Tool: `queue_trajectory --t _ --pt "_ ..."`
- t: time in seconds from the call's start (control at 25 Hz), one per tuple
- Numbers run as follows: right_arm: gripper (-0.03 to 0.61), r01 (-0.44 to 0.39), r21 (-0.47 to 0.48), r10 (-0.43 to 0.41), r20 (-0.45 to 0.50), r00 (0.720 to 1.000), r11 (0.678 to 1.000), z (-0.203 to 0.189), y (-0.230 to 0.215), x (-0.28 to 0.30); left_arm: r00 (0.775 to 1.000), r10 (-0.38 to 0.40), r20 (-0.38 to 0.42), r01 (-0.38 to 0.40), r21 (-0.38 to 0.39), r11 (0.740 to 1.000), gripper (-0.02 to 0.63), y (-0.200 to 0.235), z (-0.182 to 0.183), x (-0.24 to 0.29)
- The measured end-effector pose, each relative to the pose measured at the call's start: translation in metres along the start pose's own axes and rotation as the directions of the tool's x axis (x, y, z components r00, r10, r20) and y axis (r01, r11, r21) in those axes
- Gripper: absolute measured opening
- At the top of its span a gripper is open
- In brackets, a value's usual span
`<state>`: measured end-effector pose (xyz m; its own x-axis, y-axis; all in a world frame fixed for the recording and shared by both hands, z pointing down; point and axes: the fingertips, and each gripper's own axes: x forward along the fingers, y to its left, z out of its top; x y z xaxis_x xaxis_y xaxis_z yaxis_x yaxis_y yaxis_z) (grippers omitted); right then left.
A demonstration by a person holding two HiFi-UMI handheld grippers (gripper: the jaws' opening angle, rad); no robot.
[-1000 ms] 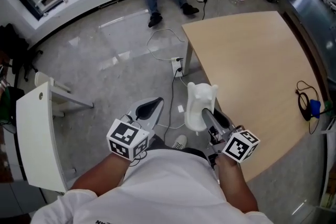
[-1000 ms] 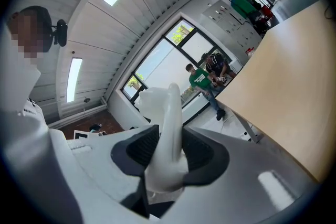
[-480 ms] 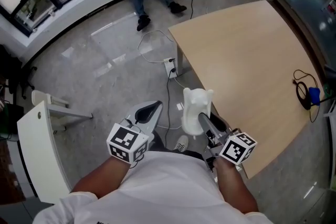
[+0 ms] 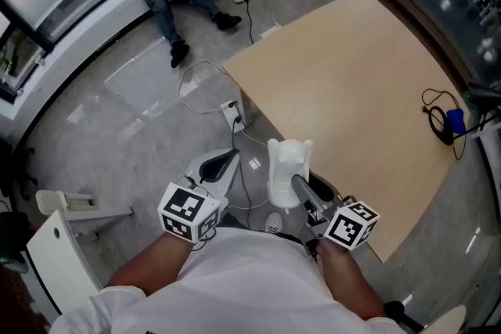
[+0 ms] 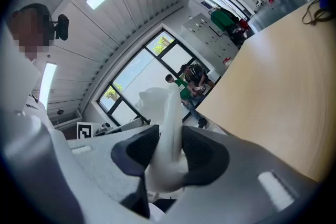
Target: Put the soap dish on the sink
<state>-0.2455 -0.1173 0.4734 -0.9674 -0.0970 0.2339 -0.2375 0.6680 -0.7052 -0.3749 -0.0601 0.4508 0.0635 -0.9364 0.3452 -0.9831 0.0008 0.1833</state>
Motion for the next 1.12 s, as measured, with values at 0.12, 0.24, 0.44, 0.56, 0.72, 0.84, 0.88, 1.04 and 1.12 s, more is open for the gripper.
queue_trajectory --t 0.12,0.24,0.44,0.56,0.72,0.84,0.88,1.04,1.12 --pt "0.141 0.065 0.022 -0.065 0.022 0.998 0.998 0.003 -0.010 0.016 0.998 -0.059 -0.007 0.059 0.016 0.998 0.008 0.024 0.009 0.016" --pt "0.140 0.118 0.049 -0.121 0.061 0.991 0.992 0.010 -0.013 0.032 0.993 -0.114 -0.013 0.114 0.039 0.993 0.008 0.047 0.021 0.032" --pt "0.140 0.182 0.069 -0.190 0.137 0.972 0.981 0.027 -0.012 0.052 0.975 -0.220 -0.011 0.220 0.090 0.971 0.008 0.066 0.044 0.058" --pt "0.140 0.233 0.092 -0.247 0.194 0.950 0.968 0.036 -0.011 0.060 0.953 -0.300 -0.031 0.301 0.110 0.947 0.008 0.072 0.050 0.072" --pt "0.140 0.304 0.126 -0.327 0.258 0.909 0.944 0.045 -0.002 0.077 0.917 -0.396 -0.054 0.399 0.122 0.909 0.008 0.092 0.057 0.083" --pt "0.140 0.347 0.155 -0.379 0.300 0.875 0.925 0.050 0.000 0.078 0.893 -0.446 -0.067 0.451 0.133 0.883 0.008 0.097 0.061 0.091" --pt "0.140 0.360 0.165 -0.396 0.316 0.863 0.918 0.052 -0.001 0.075 0.884 -0.462 -0.070 0.467 0.135 0.874 0.008 0.096 0.062 0.095" --pt "0.140 0.411 0.218 -0.465 0.385 0.797 0.885 0.055 -0.001 0.060 0.832 -0.547 -0.093 0.554 0.148 0.819 0.008 0.082 0.062 0.109" --pt "0.140 0.434 0.242 -0.497 0.413 0.763 0.868 0.055 0.003 0.052 0.800 -0.589 -0.114 0.599 0.152 0.786 0.008 0.072 0.061 0.113"
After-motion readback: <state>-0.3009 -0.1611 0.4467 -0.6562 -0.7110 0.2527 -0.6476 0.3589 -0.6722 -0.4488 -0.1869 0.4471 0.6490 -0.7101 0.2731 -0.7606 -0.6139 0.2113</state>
